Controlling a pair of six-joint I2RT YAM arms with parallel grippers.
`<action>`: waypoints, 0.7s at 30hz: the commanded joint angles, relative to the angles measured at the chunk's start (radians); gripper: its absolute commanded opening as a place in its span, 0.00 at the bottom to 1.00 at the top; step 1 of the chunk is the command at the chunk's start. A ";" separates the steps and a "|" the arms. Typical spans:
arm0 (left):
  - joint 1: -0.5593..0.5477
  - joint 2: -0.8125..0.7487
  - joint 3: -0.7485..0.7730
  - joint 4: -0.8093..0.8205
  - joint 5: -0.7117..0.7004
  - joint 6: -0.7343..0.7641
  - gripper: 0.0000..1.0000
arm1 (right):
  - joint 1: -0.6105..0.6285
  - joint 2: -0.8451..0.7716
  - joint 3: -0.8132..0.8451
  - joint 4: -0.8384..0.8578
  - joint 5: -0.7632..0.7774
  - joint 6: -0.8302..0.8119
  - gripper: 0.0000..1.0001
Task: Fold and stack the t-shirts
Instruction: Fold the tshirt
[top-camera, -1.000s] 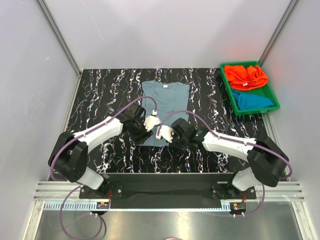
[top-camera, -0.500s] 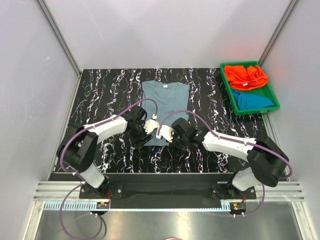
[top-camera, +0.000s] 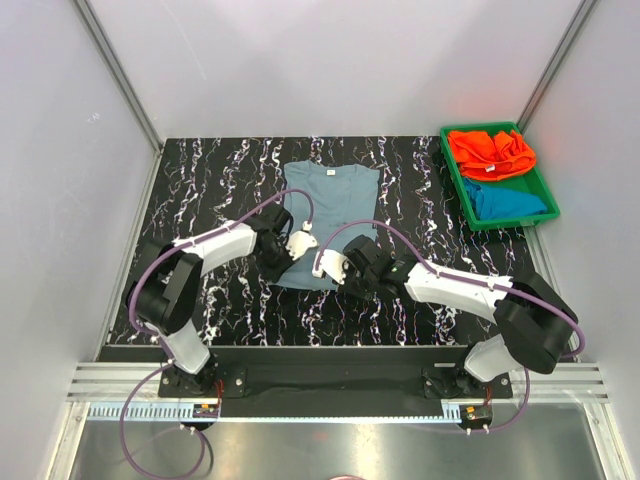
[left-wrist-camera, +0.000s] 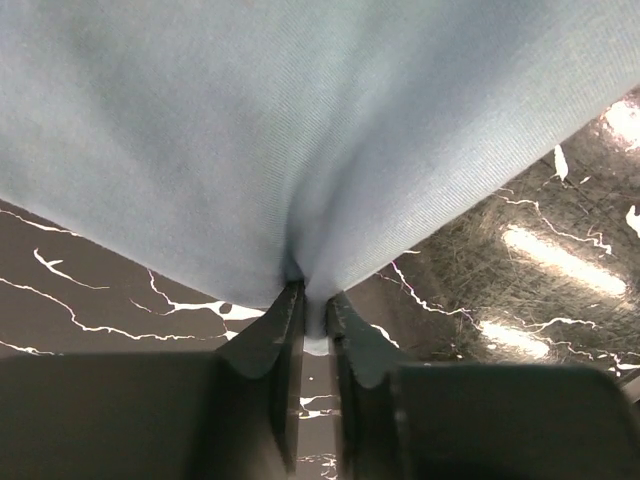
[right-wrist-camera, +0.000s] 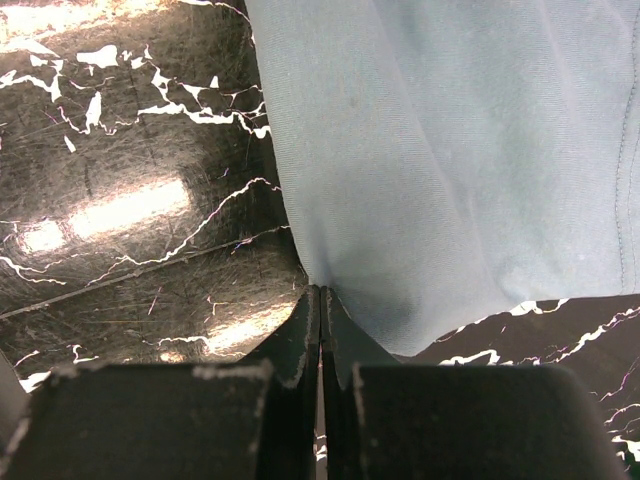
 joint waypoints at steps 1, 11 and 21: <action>0.006 0.033 -0.020 -0.022 0.022 0.015 0.08 | -0.016 -0.004 0.036 0.012 0.019 0.008 0.00; 0.016 -0.156 0.073 -0.140 0.090 0.017 0.00 | -0.144 -0.029 0.021 -0.017 0.005 0.073 0.00; -0.047 -0.113 0.385 -0.338 0.125 0.002 0.00 | -0.191 -0.081 0.042 -0.022 -0.018 0.077 0.00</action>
